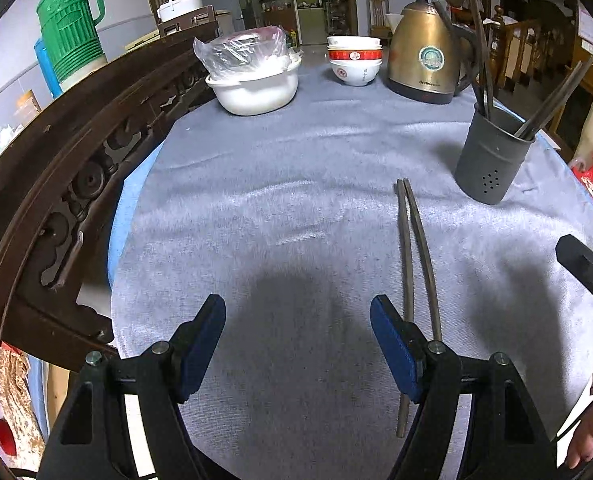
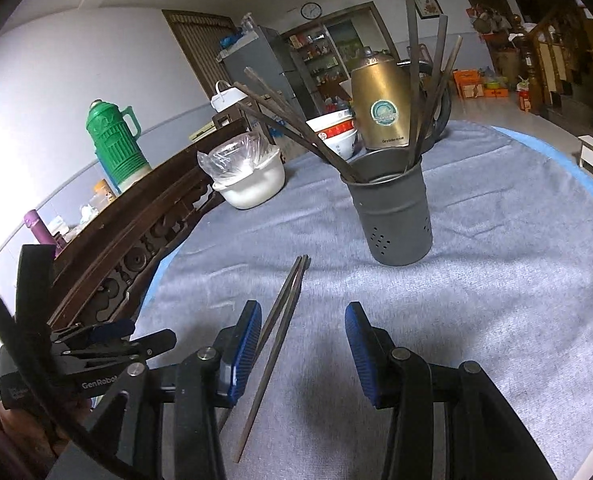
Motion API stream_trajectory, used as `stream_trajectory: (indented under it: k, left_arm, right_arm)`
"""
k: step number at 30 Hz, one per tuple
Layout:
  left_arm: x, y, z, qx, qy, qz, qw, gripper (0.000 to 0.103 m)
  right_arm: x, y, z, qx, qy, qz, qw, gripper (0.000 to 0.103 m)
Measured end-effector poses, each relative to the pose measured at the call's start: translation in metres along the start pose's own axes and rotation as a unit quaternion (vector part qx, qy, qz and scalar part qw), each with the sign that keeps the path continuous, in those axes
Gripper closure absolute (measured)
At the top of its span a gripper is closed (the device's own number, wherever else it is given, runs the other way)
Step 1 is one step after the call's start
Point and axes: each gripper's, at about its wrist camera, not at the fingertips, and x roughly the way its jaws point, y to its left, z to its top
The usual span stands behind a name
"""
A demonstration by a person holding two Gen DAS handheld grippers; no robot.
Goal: Organize utensils
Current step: 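Move both open tools back over the last chopsticks on the cloth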
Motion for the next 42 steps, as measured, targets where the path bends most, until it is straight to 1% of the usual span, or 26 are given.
stream_trajectory:
  k: [17, 21, 23, 24, 26, 28, 32, 33, 36, 38, 42]
  left_arm:
    - [0.006, 0.003, -0.001, 0.001, 0.002, 0.009, 1.0, 0.028]
    - [0.009, 0.008, -0.002, -0.006, 0.008, 0.003, 0.9999, 0.028]
    - [0.012, 0.01, -0.003, -0.011, 0.013, -0.001, 0.9999, 0.028]
    - [0.013, 0.012, -0.004, -0.014, 0.015, -0.003, 0.9998, 0.028]
    - [0.016, 0.015, -0.006, -0.017, 0.019, -0.004, 0.9997, 0.028]
    - [0.017, 0.017, -0.008, -0.018, 0.023, -0.005, 0.9996, 0.028]
    - [0.021, 0.021, -0.012, -0.021, 0.033, -0.011, 0.9992, 0.028]
    - [0.022, 0.022, -0.014, -0.021, 0.036, -0.012, 0.9991, 0.028]
    - [0.024, 0.023, -0.016, -0.023, 0.041, -0.011, 0.9988, 0.028]
    - [0.026, 0.025, -0.017, -0.025, 0.045, -0.011, 0.9986, 0.028]
    - [0.028, 0.025, -0.017, -0.026, 0.049, -0.012, 0.9984, 0.028]
  right_arm:
    - [0.01, 0.014, -0.003, -0.014, 0.028, 0.003, 0.999, 0.055]
    - [0.021, 0.021, -0.004, -0.022, 0.054, -0.005, 0.998, 0.055]
    - [0.031, 0.025, -0.007, -0.031, 0.081, -0.015, 0.996, 0.056]
    - [0.036, 0.027, -0.009, -0.034, 0.092, -0.019, 0.995, 0.057]
    - [0.048, 0.03, -0.013, -0.037, 0.116, -0.028, 0.992, 0.063]
    - [0.058, 0.034, -0.014, -0.036, 0.134, -0.027, 0.99, 0.063]
    - [0.077, 0.043, -0.018, -0.05, 0.162, -0.045, 0.985, 0.064]
    - [0.083, 0.044, -0.019, -0.052, 0.172, -0.051, 0.982, 0.066]
    - [0.098, 0.044, -0.023, -0.043, 0.199, -0.055, 0.977, 0.078]
    - [0.105, 0.044, -0.025, -0.043, 0.211, -0.062, 0.975, 0.081]
    - [0.11, 0.047, -0.027, -0.052, 0.214, -0.059, 0.974, 0.089]
